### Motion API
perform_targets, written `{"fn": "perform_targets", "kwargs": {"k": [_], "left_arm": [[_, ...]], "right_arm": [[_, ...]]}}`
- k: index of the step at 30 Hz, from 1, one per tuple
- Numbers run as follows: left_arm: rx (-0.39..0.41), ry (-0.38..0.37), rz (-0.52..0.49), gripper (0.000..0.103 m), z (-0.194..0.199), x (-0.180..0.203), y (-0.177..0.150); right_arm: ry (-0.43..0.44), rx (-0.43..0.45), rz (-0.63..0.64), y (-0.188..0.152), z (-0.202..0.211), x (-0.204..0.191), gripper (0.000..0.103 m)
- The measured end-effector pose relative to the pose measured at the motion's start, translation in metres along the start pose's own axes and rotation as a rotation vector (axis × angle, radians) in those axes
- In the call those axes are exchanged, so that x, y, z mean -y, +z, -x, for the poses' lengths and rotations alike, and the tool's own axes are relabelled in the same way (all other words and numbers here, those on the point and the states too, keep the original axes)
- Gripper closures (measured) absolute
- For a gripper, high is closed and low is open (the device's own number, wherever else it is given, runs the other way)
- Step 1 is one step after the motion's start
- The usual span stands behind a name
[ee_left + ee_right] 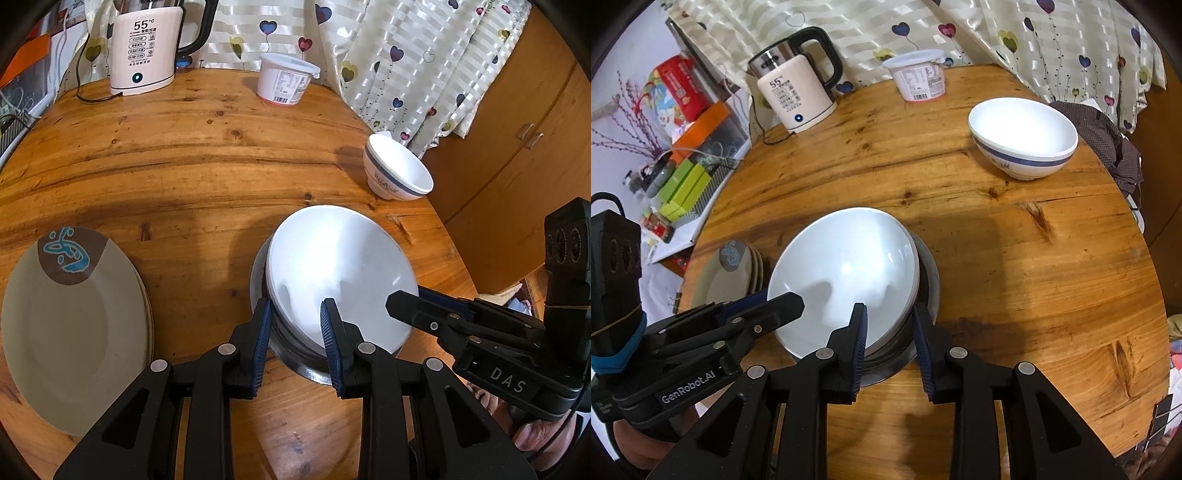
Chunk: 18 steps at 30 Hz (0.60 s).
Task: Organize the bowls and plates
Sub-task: 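Lower the white bowl into the steel bowl with both grippers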
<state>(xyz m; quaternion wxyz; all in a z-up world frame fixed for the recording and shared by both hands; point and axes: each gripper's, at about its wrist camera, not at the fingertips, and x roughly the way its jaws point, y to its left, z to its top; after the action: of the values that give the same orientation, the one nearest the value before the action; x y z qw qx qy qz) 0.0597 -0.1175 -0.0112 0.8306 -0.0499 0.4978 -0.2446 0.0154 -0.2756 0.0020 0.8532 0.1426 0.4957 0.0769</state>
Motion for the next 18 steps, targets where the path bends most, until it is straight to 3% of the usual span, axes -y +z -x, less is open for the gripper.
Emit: {"fn": "perform_targets", "kwargs": {"k": [18], "left_arm": [[0.055,-0.003,-0.007,0.074,0.016,-0.001,0.005]], "right_arm": [[-0.008,0.048,0.019,0.006,0.015,-0.001,0.073]]}}
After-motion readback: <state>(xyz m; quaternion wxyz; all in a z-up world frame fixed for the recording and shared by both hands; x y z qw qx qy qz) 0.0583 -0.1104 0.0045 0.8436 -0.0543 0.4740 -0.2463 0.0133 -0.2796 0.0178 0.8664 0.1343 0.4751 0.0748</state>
